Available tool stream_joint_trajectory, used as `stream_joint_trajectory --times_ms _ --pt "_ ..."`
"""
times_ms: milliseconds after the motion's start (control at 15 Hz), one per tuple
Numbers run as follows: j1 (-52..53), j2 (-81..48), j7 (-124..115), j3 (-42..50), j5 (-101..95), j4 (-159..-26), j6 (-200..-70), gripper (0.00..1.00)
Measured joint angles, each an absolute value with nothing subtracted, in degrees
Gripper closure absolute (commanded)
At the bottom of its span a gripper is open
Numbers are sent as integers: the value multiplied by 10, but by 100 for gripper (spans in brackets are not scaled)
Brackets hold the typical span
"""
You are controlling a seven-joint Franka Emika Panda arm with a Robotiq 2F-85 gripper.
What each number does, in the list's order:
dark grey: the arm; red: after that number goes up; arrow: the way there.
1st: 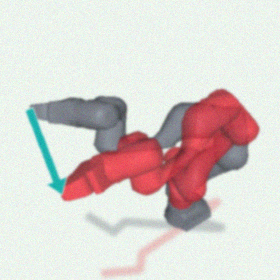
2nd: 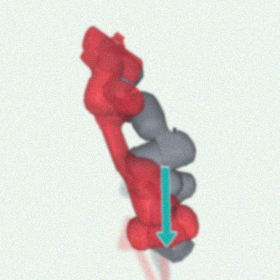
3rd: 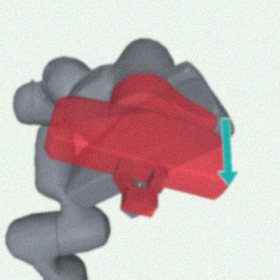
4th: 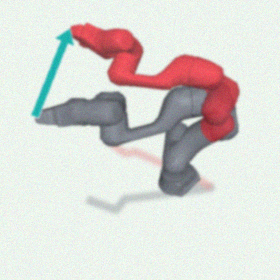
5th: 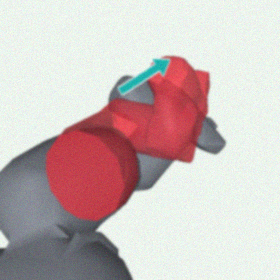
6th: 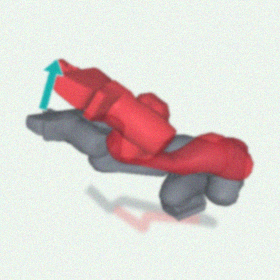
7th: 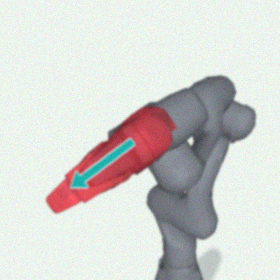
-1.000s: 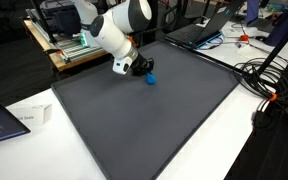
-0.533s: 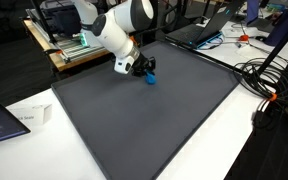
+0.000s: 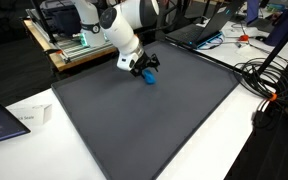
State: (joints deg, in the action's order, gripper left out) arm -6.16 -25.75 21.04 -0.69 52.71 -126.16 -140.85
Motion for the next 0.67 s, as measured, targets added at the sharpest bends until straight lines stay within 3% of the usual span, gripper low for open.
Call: stream_joint_trajectory --times_ms 667 --pt "21 -174 -124 44 183 -1313 -1442 0"
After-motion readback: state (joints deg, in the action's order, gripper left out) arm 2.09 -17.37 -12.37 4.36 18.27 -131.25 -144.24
